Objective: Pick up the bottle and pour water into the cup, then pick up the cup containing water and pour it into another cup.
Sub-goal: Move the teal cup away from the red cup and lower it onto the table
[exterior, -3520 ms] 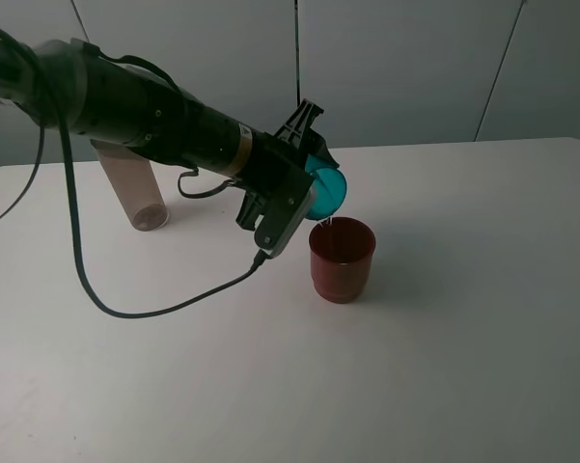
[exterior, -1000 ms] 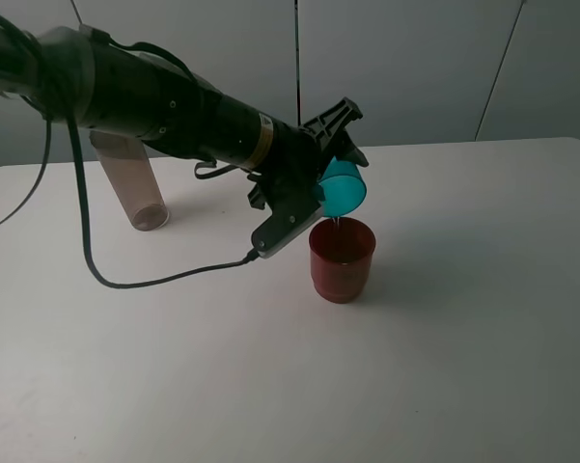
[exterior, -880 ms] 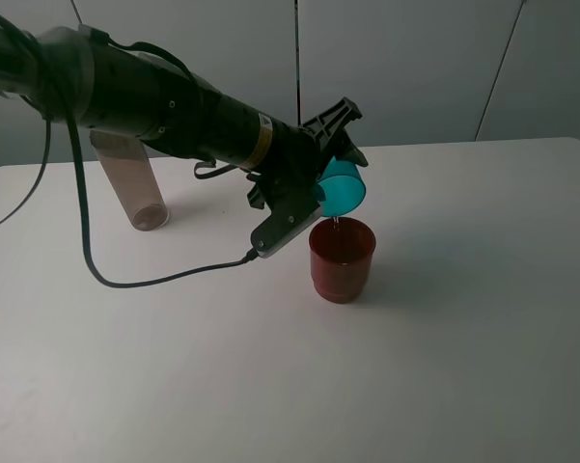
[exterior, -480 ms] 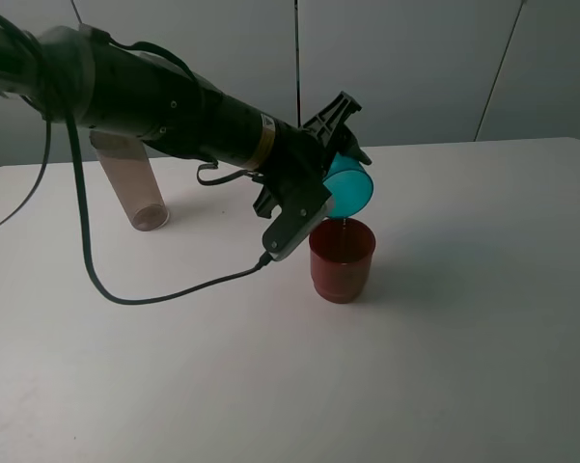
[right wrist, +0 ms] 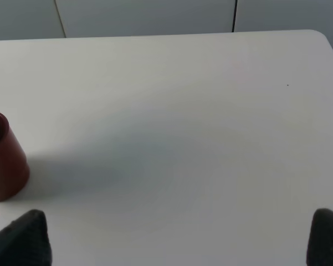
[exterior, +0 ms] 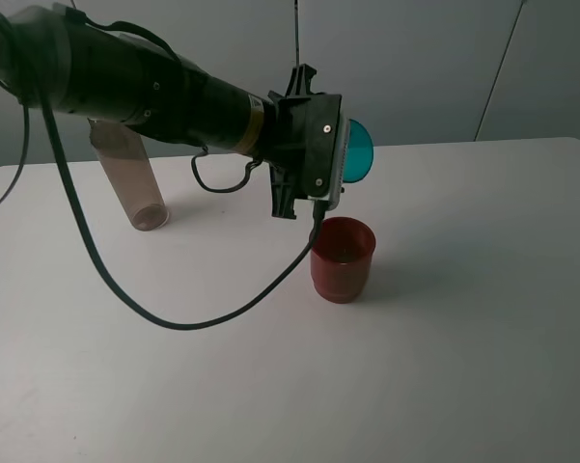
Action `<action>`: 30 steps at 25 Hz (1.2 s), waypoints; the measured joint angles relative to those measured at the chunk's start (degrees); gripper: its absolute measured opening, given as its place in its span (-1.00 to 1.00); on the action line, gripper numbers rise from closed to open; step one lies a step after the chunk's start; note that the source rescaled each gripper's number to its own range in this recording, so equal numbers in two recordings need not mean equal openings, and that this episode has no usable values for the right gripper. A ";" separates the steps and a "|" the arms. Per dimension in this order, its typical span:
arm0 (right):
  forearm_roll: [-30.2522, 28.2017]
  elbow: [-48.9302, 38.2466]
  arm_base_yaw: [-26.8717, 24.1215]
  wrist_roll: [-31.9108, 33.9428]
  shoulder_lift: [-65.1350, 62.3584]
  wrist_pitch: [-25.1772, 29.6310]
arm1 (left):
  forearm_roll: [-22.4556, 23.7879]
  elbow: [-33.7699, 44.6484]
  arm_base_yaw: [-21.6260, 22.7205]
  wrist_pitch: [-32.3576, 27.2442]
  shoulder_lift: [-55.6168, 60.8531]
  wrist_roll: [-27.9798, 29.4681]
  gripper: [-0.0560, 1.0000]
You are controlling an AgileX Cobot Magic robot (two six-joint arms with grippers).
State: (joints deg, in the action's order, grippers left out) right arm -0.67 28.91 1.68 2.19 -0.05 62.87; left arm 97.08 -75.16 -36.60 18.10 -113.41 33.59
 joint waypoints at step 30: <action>0.00 0.00 0.00 0.00 0.00 0.00 | -74.25 0.00 12.03 26.45 -19.38 -22.49 -0.69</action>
State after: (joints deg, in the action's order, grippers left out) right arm -0.67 28.91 1.68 2.19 -0.05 62.87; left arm 22.83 -75.16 -24.57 44.55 -132.79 11.10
